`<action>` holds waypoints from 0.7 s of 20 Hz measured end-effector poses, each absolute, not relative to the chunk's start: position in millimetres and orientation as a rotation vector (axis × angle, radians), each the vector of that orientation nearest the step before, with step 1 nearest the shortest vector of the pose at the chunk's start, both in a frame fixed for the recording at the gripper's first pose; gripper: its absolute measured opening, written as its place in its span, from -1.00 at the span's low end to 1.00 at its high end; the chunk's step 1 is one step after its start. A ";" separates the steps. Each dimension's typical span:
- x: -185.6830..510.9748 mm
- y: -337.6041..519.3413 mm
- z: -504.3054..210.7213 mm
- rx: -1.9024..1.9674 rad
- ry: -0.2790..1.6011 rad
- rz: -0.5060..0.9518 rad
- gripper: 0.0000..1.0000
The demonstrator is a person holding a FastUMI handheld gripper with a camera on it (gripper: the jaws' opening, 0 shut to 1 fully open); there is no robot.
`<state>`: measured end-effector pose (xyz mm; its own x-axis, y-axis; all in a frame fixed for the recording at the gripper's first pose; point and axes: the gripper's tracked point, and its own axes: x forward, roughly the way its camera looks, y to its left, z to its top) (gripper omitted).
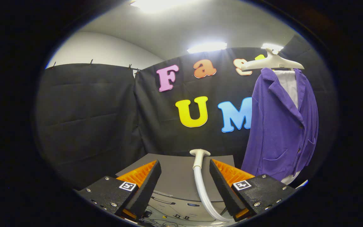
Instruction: Iron the clothes twice with a garment steamer, once on the left side and once on the right side.
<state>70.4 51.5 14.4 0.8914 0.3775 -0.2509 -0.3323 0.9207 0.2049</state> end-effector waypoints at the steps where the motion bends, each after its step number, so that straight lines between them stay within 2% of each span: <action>1: 90.5 51.3 11.1 0.171 0.315 0.339 0.90; 7: 196.1 64.4 -45.5 0.314 0.502 0.162 0.89; 14: 262.2 102.9 -132.6 0.442 0.747 0.094 0.87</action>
<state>262.2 102.9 -132.6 0.7341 0.2377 -0.6361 0.0720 0.9042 0.4210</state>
